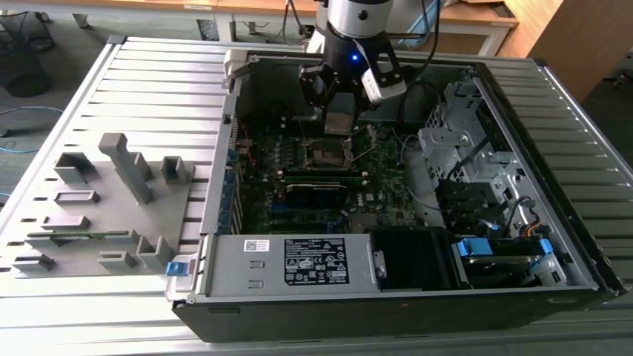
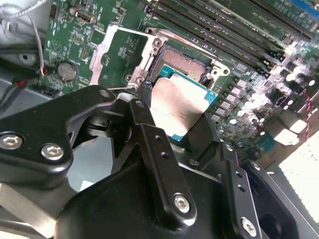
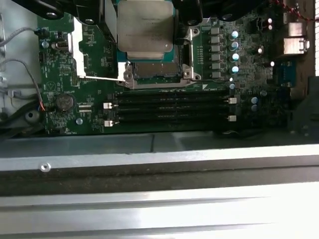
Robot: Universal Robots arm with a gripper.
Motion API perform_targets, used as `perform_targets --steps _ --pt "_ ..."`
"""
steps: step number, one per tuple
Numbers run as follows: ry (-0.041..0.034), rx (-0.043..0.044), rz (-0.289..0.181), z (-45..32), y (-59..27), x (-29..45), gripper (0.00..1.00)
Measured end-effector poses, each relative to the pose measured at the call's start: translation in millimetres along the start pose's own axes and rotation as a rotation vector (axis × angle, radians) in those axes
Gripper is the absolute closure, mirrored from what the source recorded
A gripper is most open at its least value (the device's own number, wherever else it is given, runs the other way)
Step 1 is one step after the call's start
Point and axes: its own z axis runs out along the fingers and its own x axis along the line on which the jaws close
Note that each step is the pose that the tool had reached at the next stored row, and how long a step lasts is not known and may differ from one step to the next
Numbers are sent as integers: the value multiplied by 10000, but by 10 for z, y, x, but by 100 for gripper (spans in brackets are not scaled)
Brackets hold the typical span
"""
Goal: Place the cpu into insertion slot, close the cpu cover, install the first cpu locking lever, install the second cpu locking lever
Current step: 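Place the cpu into insertion slot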
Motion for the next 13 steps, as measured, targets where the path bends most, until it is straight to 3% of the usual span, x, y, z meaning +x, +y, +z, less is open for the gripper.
perform_targets --steps 13 --pt "-157 24 2363 39 -2 0 46"
